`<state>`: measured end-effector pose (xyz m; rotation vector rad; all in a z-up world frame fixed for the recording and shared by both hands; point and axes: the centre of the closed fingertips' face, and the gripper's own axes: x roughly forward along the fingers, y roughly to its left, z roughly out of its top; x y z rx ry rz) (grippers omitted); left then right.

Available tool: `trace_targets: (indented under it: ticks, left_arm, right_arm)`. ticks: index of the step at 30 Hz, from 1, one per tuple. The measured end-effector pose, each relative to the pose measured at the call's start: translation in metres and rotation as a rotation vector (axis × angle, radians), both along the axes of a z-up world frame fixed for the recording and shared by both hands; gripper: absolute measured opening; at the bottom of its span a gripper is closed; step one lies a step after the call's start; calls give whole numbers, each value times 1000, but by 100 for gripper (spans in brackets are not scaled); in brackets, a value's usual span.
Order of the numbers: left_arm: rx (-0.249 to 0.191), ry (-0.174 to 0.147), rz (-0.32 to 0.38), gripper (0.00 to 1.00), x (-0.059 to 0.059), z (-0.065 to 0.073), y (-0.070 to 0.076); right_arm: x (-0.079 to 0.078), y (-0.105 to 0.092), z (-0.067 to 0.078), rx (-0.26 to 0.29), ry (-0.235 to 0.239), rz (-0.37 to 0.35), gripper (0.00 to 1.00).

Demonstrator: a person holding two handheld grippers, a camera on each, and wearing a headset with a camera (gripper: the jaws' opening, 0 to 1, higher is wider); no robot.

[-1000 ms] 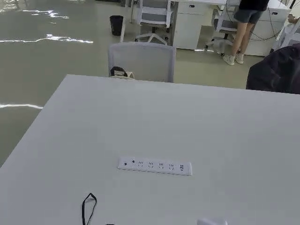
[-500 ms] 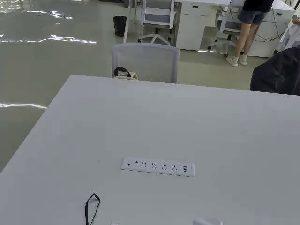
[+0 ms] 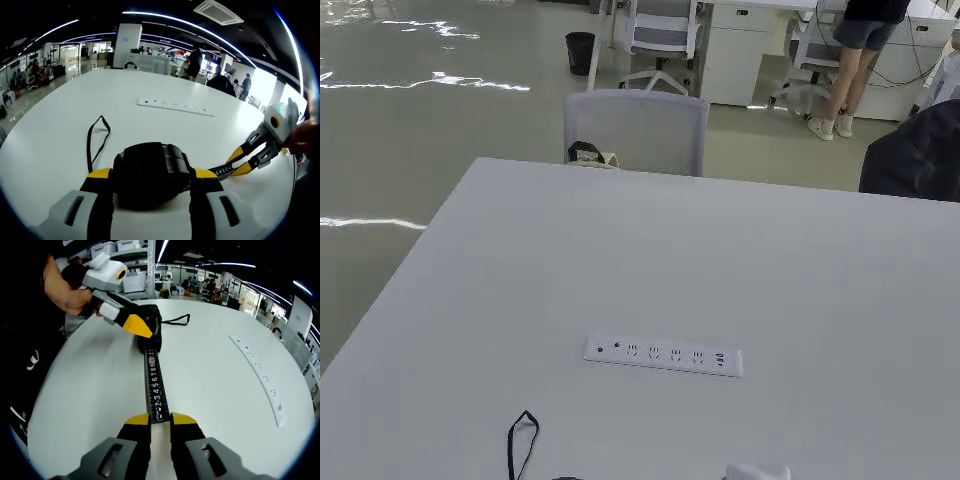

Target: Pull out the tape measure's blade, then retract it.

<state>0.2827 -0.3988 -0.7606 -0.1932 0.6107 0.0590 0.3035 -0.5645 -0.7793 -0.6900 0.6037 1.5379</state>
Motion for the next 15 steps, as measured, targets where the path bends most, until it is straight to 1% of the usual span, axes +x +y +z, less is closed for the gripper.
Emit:
trace_targets:
  ticks: [10, 15]
  left_arm:
    - [-5, -2, -1, 57, 0, 2, -1]
    - [-8, 0, 5, 59, 0, 5, -2]
  right_arm:
    - [0, 11, -2, 4, -6, 18, 12]
    - [-3, 17, -1, 10, -2, 24, 12]
